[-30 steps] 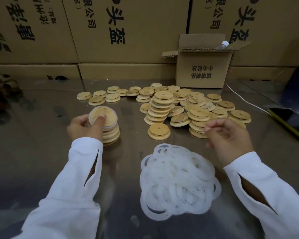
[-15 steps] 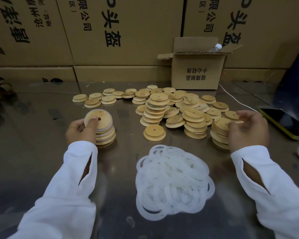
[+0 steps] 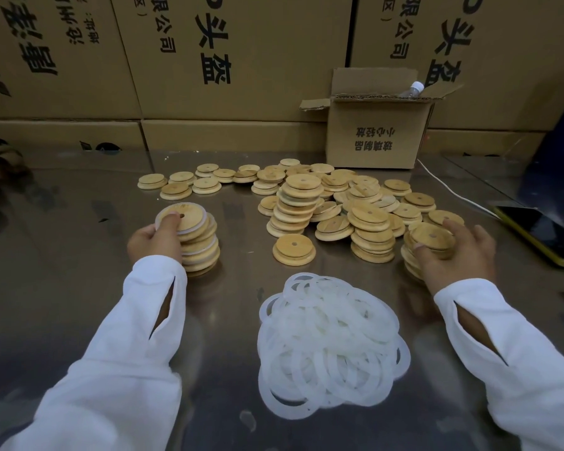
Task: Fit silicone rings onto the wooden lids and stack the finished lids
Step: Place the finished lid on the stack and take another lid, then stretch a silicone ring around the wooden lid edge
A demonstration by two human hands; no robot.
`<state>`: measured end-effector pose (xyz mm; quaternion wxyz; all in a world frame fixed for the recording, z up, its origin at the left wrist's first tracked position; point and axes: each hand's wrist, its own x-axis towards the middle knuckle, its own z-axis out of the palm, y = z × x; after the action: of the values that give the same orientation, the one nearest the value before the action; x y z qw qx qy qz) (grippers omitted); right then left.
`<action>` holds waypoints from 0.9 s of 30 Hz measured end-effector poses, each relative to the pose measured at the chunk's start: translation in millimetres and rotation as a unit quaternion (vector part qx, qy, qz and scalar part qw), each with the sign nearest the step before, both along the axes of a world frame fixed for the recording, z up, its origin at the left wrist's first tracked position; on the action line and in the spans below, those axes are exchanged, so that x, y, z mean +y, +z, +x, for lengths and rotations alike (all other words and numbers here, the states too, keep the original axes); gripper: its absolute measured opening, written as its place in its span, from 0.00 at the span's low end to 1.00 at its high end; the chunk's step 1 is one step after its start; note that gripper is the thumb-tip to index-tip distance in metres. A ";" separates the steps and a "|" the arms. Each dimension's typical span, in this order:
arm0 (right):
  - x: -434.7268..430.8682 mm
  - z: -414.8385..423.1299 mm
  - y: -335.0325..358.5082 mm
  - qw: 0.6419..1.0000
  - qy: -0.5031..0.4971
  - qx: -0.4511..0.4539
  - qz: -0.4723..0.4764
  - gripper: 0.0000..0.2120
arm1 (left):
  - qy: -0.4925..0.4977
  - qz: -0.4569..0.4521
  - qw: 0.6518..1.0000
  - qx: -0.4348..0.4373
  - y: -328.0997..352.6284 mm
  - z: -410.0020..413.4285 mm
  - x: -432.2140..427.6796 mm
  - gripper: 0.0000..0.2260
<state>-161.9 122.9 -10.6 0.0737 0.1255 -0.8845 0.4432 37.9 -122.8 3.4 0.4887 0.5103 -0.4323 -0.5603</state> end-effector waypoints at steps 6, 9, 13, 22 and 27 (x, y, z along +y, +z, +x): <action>-1.2 -2.3 -4.3 1.000 0.022 0.014 0.016 0.28 | -0.030 -0.045 0.998 -0.014 -2.6 -1.3 0.6 0.12; -2.3 -2.5 -6.6 0.999 0.025 0.033 0.009 0.29 | -0.023 -0.052 0.998 -0.005 -3.0 -1.9 0.4 0.12; -4.1 -2.6 -8.0 0.999 0.021 0.036 0.008 0.27 | -0.032 -0.067 0.997 -0.027 -6.6 -4.0 -0.8 0.15; -3.2 -5.8 -6.9 0.999 -0.013 0.029 0.031 0.24 | 0.020 -0.135 0.991 -0.011 -2.1 -2.0 6.9 0.17; -4.6 -4.9 -6.6 0.997 -0.055 0.042 0.023 0.24 | -0.006 -0.357 0.934 0.007 3.8 -7.1 46.6 0.15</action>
<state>-166.7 118.3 -17.2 0.1323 0.0964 -0.8962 0.4123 30.8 -76.2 7.2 0.6383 0.2961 -0.6034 -0.3753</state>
